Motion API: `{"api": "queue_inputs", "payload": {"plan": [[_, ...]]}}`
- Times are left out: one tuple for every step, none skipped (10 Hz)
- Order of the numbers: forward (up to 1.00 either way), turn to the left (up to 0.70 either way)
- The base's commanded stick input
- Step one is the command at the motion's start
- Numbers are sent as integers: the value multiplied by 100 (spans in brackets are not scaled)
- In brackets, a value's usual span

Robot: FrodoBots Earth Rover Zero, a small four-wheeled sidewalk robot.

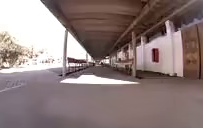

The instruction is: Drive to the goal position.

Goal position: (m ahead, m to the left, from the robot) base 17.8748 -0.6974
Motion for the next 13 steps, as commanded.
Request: {"api": "queue_inputs", "payload": {"plan": [[70,0],[70,0],[70,0],[70,0],[70,0],[70,0],[70,0],[70,0],[70,0],[70,0],[70,0],[70,0],[70,0]]}}
